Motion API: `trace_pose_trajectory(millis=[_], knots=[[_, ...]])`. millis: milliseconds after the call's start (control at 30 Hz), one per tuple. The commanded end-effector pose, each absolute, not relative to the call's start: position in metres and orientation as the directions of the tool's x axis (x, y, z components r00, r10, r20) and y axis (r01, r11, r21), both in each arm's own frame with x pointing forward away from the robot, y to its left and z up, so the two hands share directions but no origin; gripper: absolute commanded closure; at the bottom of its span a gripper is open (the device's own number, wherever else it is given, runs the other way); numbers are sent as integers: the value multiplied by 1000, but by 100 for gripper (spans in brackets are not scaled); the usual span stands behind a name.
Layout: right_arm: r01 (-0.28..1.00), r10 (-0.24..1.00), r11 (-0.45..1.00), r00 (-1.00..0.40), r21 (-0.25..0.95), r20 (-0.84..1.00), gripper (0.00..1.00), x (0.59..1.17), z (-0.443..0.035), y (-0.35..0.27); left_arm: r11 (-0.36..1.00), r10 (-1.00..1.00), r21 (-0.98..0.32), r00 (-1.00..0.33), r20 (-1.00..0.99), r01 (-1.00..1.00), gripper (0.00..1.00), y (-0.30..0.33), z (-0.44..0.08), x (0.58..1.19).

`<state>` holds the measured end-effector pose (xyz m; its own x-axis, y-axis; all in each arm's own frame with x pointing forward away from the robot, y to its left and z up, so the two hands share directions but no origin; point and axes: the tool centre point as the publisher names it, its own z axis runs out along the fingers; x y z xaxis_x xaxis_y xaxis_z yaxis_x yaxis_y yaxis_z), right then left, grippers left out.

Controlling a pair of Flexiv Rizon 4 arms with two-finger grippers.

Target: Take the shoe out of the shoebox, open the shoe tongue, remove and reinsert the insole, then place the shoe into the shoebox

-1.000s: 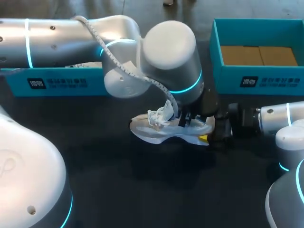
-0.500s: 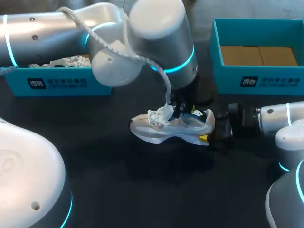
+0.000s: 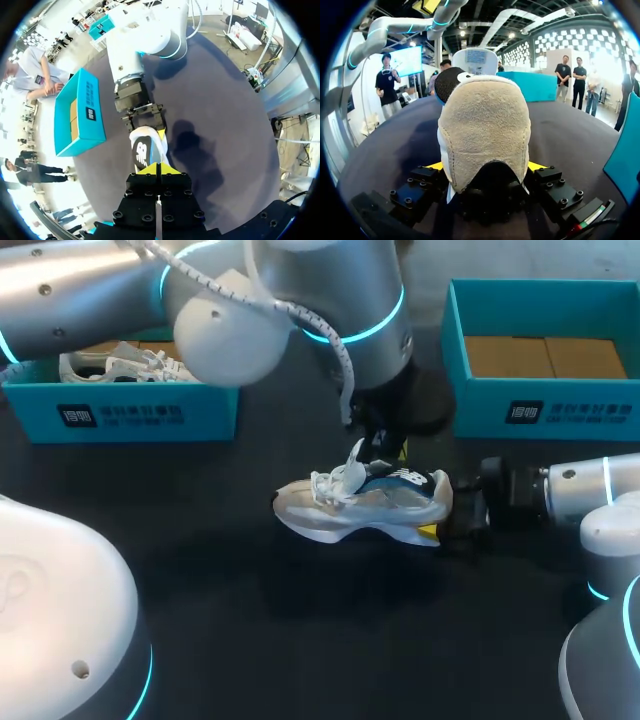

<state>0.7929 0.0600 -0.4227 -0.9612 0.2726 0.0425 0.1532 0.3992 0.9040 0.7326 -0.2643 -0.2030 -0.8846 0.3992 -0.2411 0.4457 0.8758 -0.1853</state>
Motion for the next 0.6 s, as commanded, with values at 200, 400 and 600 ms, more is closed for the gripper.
trace_pose_trajectory(millis=[200, 400, 600], knots=[[155, 274, 404, -961, 902, 42, 100, 792, -422, 61, 870, 414, -171, -873, -260, 463, 100, -256, -189, 718], [155, 274, 404, -961, 902, 42, 100, 792, -422, 61, 873, 408, -158, -868, -283, 462, 68, -258, -197, 711], [155, 274, 404, -961, 902, 42, 100, 792, -422, 61, 883, 383, -141, -862, -332, 447, 27, -260, -207, 710]])
